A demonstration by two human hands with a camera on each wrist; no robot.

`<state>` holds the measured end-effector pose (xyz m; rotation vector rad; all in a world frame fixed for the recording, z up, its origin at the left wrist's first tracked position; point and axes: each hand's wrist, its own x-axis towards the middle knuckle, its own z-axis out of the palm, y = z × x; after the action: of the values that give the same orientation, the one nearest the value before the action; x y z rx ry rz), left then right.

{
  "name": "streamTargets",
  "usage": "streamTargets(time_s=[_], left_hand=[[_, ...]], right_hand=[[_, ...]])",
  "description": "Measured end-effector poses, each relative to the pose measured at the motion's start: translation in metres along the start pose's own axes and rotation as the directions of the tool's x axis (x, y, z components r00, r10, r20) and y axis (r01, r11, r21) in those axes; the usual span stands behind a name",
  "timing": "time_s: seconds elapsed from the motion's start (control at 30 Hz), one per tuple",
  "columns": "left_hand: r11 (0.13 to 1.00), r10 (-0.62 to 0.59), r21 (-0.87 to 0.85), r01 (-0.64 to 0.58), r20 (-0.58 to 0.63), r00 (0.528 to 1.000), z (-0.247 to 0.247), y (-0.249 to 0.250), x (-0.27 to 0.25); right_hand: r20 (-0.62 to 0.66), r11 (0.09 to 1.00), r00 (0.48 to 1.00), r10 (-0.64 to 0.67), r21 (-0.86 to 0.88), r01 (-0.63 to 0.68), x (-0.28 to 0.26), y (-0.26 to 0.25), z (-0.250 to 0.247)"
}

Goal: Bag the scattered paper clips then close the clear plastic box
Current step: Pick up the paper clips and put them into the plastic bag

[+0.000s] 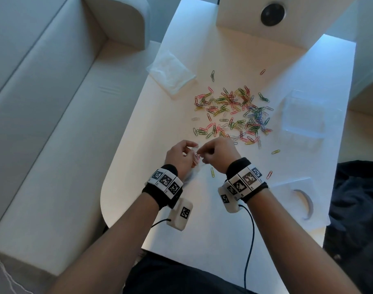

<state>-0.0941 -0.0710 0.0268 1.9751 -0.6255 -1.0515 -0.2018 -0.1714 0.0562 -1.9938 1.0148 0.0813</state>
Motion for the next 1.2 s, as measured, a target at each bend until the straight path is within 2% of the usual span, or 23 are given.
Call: streamTargets(time_s=[0.1,0.13,0.2,0.27,0.3,0.37,0.43,0.53,0.67,0.73,0.83,0.9,0.97,1.0,1.03,1.1,1.13,1.17,1.2], left_hand=[[1.0,0.008,-0.008,-0.008,0.005,1.0,-0.001,0.002,0.001],[1.0,0.007,-0.007,-0.007,0.004,1.0,-0.001,0.002,0.002],[1.0,-0.006,-0.003,0.006,0.004,1.0,-0.004,0.002,0.003],[1.0,-0.027,0.007,0.027,0.005,1.0,-0.008,0.0,0.004],[0.999,-0.038,0.009,0.038,0.003,0.999,-0.009,-0.001,0.005],[0.999,-0.049,-0.002,0.049,-0.011,0.999,-0.011,-0.001,0.006],[0.998,-0.054,-0.027,0.053,-0.024,0.998,-0.011,-0.001,0.006],[0.997,-0.061,-0.049,0.059,-0.031,0.998,-0.009,-0.001,0.007],[0.997,-0.066,-0.036,0.065,-0.028,0.997,-0.007,0.0,0.007],[0.997,-0.067,-0.035,0.066,-0.03,0.997,-0.007,0.0,0.005],[0.998,-0.058,-0.022,0.057,-0.037,0.998,-0.008,0.0,0.004],[0.998,-0.059,-0.028,0.058,-0.042,0.997,-0.007,-0.001,0.001],[0.997,-0.068,-0.038,0.066,-0.035,0.997,-0.005,-0.001,-0.002],[0.996,-0.08,-0.048,0.079,-0.026,0.996,-0.003,-0.001,-0.003],[0.993,-0.096,-0.068,0.095,-0.013,0.995,-0.002,-0.001,-0.004],[0.99,-0.11,-0.088,0.11,0.008,0.994,0.001,0.001,-0.006],[0.992,-0.107,-0.072,0.108,0.011,0.994,0.003,0.0,-0.005],[0.994,-0.102,-0.046,0.102,0.013,0.995,0.005,0.0,-0.005],[0.995,-0.096,-0.022,0.096,0.015,0.995,0.006,0.0,-0.006]], right_hand=[[0.078,0.995,0.994,-0.07,0.082,0.063,-0.001,0.011,-0.018],[0.06,0.991,0.996,-0.062,0.124,0.055,0.002,0.021,-0.024],[-0.096,0.988,0.995,0.035,0.151,-0.021,0.013,0.046,-0.038],[-0.291,0.983,0.942,0.169,-0.021,-0.183,0.028,0.081,-0.054],[-0.331,0.951,0.914,0.235,-0.116,-0.287,0.035,0.099,-0.061],[-0.31,0.876,0.879,0.363,-0.208,-0.435,0.047,0.13,-0.068],[-0.266,0.836,0.873,0.408,-0.276,-0.474,0.055,0.146,-0.067],[-0.241,0.813,0.91,0.336,-0.415,-0.41,0.057,0.144,-0.056],[-0.345,0.856,0.929,0.135,-0.431,-0.284,0.057,0.134,-0.043],[-0.391,0.884,0.919,0.052,-0.411,-0.225,0.054,0.134,-0.041],[-0.397,0.933,0.917,0.039,-0.315,-0.176,0.044,0.129,-0.045],[-0.397,0.963,0.911,0.114,-0.18,-0.199,0.034,0.126,-0.046],[-0.38,0.955,0.876,0.296,0.121,-0.27,0.025,0.128,-0.044],[-0.329,0.899,0.858,0.395,0.33,-0.288,0.019,0.13,-0.041],[-0.247,0.789,0.849,0.467,0.55,-0.274,0.014,0.13,-0.038],[-0.069,0.447,0.874,0.481,0.877,-0.177,0.001,0.124,-0.029],[-0.001,0.307,0.898,0.439,0.94,-0.149,-0.004,0.118,-0.025],[0.054,0.22,0.92,0.389,0.964,-0.15,-0.01,0.109,-0.02],[0.095,0.18,0.94,0.328,0.97,-0.161,-0.016,0.099,-0.015]])
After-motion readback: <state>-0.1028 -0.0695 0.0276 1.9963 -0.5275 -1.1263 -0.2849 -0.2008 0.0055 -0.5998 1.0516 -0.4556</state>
